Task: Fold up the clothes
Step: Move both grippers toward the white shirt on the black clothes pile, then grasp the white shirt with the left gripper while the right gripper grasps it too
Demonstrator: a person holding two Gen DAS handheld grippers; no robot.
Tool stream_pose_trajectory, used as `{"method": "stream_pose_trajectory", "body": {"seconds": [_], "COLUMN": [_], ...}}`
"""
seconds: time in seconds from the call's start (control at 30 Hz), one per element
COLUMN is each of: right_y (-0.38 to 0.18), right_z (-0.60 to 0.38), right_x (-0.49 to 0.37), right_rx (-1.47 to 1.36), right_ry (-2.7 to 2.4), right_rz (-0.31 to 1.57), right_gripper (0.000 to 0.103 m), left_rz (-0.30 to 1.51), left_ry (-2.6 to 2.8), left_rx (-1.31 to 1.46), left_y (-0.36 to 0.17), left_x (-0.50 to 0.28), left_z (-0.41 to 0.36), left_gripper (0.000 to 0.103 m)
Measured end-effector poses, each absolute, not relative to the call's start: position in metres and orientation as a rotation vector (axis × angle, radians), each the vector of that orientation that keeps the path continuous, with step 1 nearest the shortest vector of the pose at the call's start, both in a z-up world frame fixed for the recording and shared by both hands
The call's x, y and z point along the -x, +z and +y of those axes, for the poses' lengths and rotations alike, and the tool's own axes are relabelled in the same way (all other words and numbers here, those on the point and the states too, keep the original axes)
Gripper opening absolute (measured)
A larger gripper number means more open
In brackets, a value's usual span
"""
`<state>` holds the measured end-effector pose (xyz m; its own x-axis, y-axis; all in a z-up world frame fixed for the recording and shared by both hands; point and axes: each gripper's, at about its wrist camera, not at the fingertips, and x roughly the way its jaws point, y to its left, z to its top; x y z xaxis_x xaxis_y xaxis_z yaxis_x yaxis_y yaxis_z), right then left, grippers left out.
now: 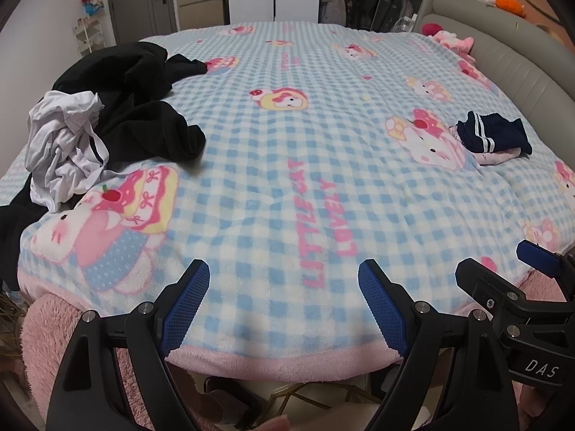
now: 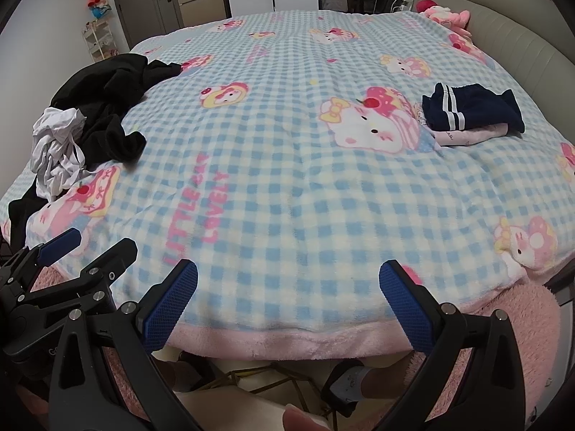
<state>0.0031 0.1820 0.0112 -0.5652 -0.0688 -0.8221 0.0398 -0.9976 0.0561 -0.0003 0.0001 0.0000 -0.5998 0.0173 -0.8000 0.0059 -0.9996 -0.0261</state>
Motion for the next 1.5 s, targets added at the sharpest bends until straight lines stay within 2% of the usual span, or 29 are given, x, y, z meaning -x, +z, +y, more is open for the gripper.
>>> {"method": "stream_pose_trajectory", "body": {"seconds": [0.73,0.97,1.2,1.5], "right_y": [0.005,0.026,0.042,0.042], "right_z": [0.164,0.112,0.031,-0.107], "right_x": [0.007,0.035,0.078,0.121], "right_rx": [-1.453,-1.289,-1.186,-1.074], "right_ry": [-2.699,-2.609,-2.478,-2.335], "right_rz": [0.032,0.184,0.225,0.339], "right_gripper": [0.102,0.102,0.102,0.102], "left_rz": [0.008,-0.177,-0.364,-0.613], "left_ry": [2.842,2.865,2.971,3.168], "left_rx": [1.433,1.397,1.366,1.312], "left_y": [-0.003,0.012,0.020,0.028], "left_x": [0.004,0.014,0.017,0.049], "left_z": [-0.015,-0.076,-0.158,-0.298], "left_gripper": [0.087,0.087,0.087,0.087]}}
